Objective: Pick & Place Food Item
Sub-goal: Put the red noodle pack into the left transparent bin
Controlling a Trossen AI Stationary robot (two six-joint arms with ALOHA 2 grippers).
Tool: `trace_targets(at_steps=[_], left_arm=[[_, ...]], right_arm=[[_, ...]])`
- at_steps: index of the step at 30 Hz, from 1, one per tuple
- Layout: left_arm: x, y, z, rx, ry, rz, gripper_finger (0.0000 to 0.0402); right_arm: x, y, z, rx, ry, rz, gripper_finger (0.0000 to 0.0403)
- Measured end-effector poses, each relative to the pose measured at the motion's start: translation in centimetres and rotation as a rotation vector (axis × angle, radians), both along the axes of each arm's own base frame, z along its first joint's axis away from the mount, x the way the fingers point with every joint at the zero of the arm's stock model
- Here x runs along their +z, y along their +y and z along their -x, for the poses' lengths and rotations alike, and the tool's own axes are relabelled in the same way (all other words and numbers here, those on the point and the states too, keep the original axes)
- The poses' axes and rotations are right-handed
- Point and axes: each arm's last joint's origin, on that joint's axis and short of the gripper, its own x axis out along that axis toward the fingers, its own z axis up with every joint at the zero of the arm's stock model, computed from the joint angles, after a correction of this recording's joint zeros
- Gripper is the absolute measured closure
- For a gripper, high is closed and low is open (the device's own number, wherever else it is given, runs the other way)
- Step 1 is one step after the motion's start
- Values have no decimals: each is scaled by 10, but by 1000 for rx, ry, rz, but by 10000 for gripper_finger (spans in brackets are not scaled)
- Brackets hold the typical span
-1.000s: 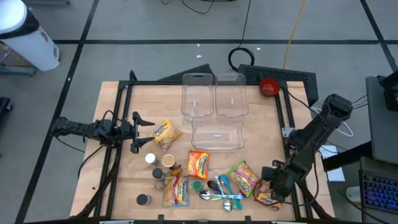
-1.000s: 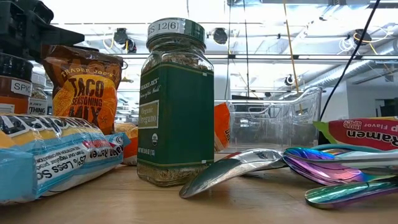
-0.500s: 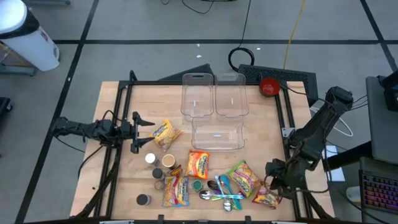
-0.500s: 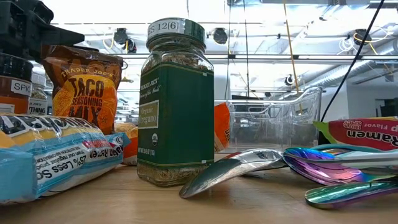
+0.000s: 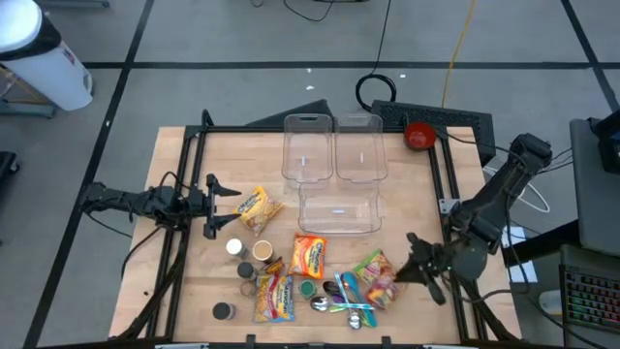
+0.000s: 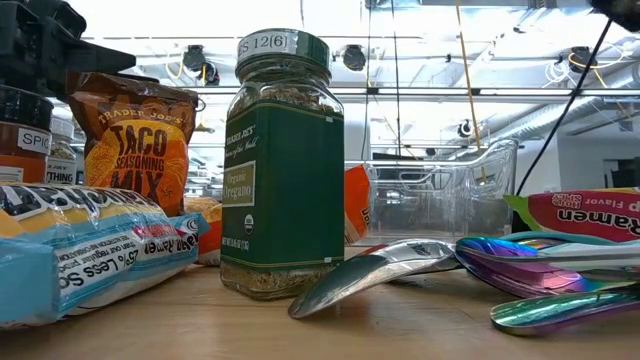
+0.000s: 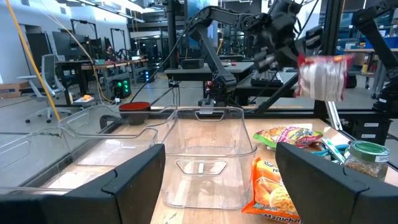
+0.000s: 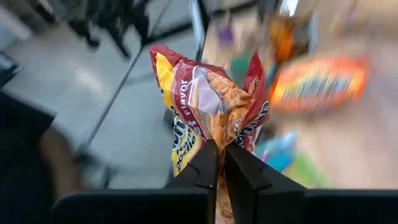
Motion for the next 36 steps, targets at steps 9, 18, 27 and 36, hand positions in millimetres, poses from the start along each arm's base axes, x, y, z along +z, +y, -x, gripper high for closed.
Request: trace_targets(at_steps=[9,18,27,36], left_arm=[[0,0,0,0,1,0,89],[0,0,0,0,0,0,89],[0,0,0,0,1,0,89],[0,0,0,0,0,0,89]], right_arm=[[16,-34,-50,-219,-281,258,395],[11,-102,-83,-464,-226,405,395],[11,-147,-91,-473,-218,347,394],[11,-160,-92,-506,-216,408,394]])
